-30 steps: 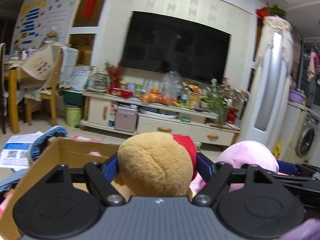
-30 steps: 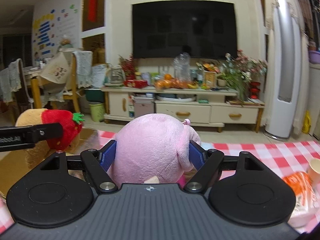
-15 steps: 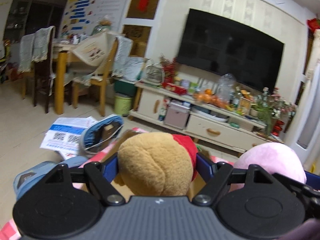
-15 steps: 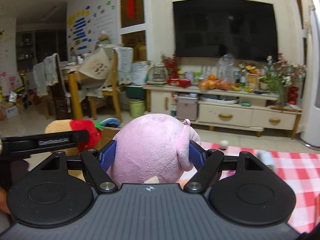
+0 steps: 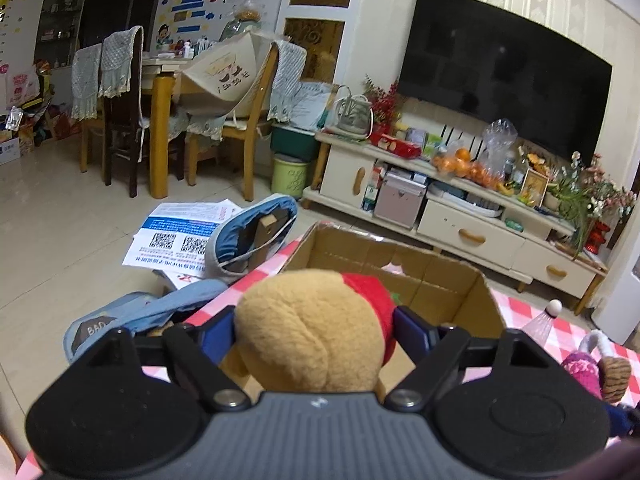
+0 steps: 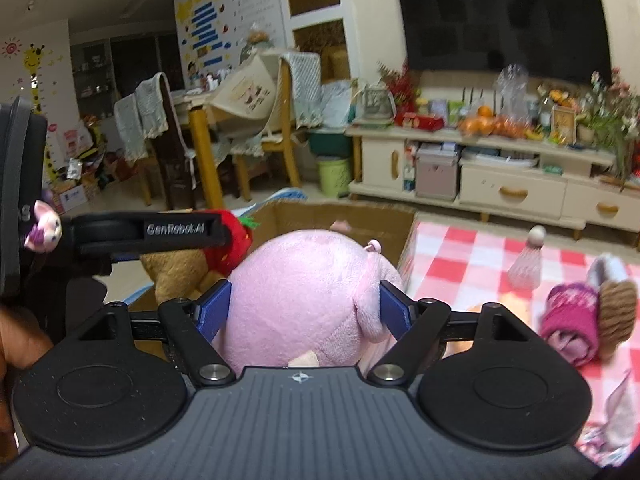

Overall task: Organize soft objects
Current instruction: 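Open left tool over the box while right tool releases the pig into it, then grasp the teal knit ball with left tool while right tool grasps white cloth bundle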

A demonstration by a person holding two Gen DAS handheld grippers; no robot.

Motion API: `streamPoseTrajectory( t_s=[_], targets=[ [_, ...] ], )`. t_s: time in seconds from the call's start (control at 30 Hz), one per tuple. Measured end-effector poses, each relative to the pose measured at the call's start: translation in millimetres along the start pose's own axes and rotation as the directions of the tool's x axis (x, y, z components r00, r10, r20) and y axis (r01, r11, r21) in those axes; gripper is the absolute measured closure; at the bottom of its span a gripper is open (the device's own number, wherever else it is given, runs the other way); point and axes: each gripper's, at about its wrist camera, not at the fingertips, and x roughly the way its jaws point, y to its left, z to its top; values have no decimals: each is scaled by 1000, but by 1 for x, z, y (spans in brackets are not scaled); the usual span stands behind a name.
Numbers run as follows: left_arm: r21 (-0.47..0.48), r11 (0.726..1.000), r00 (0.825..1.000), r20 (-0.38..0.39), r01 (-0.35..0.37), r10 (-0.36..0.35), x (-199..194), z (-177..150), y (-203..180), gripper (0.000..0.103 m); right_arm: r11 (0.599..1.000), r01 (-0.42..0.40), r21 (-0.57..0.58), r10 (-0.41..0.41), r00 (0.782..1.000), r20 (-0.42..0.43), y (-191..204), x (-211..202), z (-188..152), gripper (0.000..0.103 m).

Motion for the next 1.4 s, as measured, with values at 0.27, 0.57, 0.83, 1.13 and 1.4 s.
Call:
streamPoseTrajectory(
  t_s=[0.27,0.57,0.83,1.13,1.4],
  targets=[
    [42,999,1000,21,3,-4,-7,1,-8,4,997,16,74,-19,999,29,-9,-19,3,1],
    [45,997,993,101,63,-67,-20,-3,-24,1,964,187,190,-205,976,79,-39,-63,-16,1],
    [89,974,955,192,210,-224,-34,-14,-48,1,916,344,208,-380,909,171,-70,-104,-30,0],
    [221,936,936,158,276,-313,-43,-28,-84,1,890,387,240,-442,861,252,-96,-139,-45,0],
    [295,896,929,60,333,-365,-44,-42,-107,1,867,398,298,-460,871,174,-107,-143,-58,0]
  ],
)
